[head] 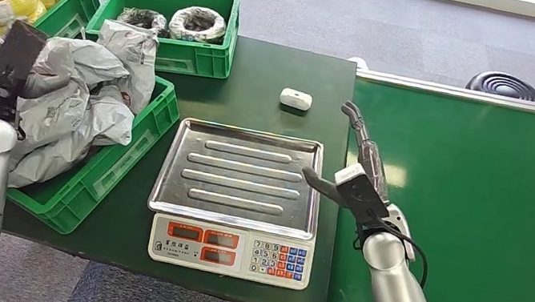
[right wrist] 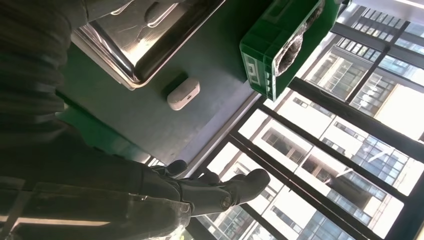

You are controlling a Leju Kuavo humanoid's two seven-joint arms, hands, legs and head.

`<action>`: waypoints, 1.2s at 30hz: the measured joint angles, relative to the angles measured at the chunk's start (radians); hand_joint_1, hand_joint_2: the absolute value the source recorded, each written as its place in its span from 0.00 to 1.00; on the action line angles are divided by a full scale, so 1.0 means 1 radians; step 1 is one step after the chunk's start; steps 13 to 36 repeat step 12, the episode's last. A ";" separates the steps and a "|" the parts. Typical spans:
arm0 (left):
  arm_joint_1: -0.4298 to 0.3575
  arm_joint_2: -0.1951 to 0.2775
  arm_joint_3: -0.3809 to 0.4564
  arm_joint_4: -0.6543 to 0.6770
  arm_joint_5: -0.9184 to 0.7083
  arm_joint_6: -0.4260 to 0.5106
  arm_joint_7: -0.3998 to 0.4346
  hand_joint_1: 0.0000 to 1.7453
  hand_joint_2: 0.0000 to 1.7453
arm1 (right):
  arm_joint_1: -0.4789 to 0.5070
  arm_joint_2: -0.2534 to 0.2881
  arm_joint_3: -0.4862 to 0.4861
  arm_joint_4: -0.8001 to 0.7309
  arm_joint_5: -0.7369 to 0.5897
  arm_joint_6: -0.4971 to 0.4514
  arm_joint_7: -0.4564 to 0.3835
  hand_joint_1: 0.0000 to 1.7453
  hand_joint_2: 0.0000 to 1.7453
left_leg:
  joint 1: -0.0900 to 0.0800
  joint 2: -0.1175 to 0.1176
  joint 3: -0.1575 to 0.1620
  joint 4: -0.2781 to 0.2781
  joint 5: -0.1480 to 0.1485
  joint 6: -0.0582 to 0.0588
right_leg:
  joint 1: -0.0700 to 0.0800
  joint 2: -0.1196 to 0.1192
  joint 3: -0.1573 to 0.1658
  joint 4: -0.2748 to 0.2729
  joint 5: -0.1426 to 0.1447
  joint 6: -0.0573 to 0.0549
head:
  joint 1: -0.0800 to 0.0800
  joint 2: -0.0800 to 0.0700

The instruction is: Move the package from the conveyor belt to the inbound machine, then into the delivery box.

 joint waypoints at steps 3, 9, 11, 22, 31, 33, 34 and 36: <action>0.038 -0.066 0.034 -0.189 0.147 0.191 -0.131 0.00 1.00 | 0.008 0.005 0.000 0.000 0.003 0.001 -0.005 0.00 1.00 | 0.000 0.000 0.000 0.000 0.000 0.000 | 0.000 0.000 0.000 -0.001 0.000 0.000 | 0.000 0.000; 0.157 -0.127 -0.026 -0.548 0.251 0.232 -0.115 0.00 1.00 | 0.064 -0.001 -0.012 -0.046 -0.070 0.005 -0.047 0.00 1.00 | 0.000 -0.001 -0.001 0.000 -0.001 0.000 | 0.000 -0.002 -0.001 -0.002 -0.001 0.001 | 0.000 0.000; 0.183 -0.136 -0.047 -0.611 0.261 0.228 -0.111 0.00 1.00 | 0.081 -0.004 -0.015 -0.067 -0.078 0.009 -0.051 0.00 1.00 | 0.000 0.000 -0.001 0.000 -0.001 0.000 | 0.000 -0.001 -0.001 -0.002 0.000 0.000 | 0.000 0.000; 0.188 -0.138 -0.052 -0.625 0.263 0.227 -0.110 0.00 1.00 | 0.084 -0.005 -0.015 -0.072 -0.079 0.010 -0.051 0.00 1.00 | 0.000 0.000 -0.001 0.000 -0.001 0.000 | 0.000 -0.001 -0.001 -0.002 0.000 0.000 | 0.000 0.000; 0.188 -0.138 -0.052 -0.625 0.263 0.227 -0.110 0.00 1.00 | 0.084 -0.005 -0.015 -0.072 -0.079 0.010 -0.051 0.00 1.00 | 0.000 0.000 -0.001 0.000 -0.001 0.000 | 0.000 -0.001 -0.001 -0.002 0.000 0.000 | 0.000 0.000; 0.188 -0.138 -0.052 -0.625 0.263 0.227 -0.110 0.00 1.00 | 0.084 -0.005 -0.015 -0.072 -0.079 0.010 -0.051 0.00 1.00 | 0.000 0.000 -0.001 0.000 -0.001 0.000 | 0.000 -0.001 -0.001 -0.002 0.000 0.000 | 0.000 0.000; 0.188 -0.138 -0.052 -0.625 0.263 0.227 -0.110 0.00 1.00 | 0.084 -0.005 -0.015 -0.072 -0.079 0.010 -0.051 0.00 1.00 | 0.000 0.000 -0.001 0.000 -0.001 0.000 | 0.000 -0.001 -0.001 -0.002 0.000 0.000 | 0.000 0.000; 0.188 -0.138 -0.052 -0.625 0.263 0.227 -0.110 0.00 1.00 | 0.084 -0.005 -0.015 -0.072 -0.079 0.010 -0.051 0.00 1.00 | 0.000 0.000 -0.001 0.000 -0.001 0.000 | 0.000 -0.001 -0.001 -0.002 0.000 0.000 | 0.000 0.000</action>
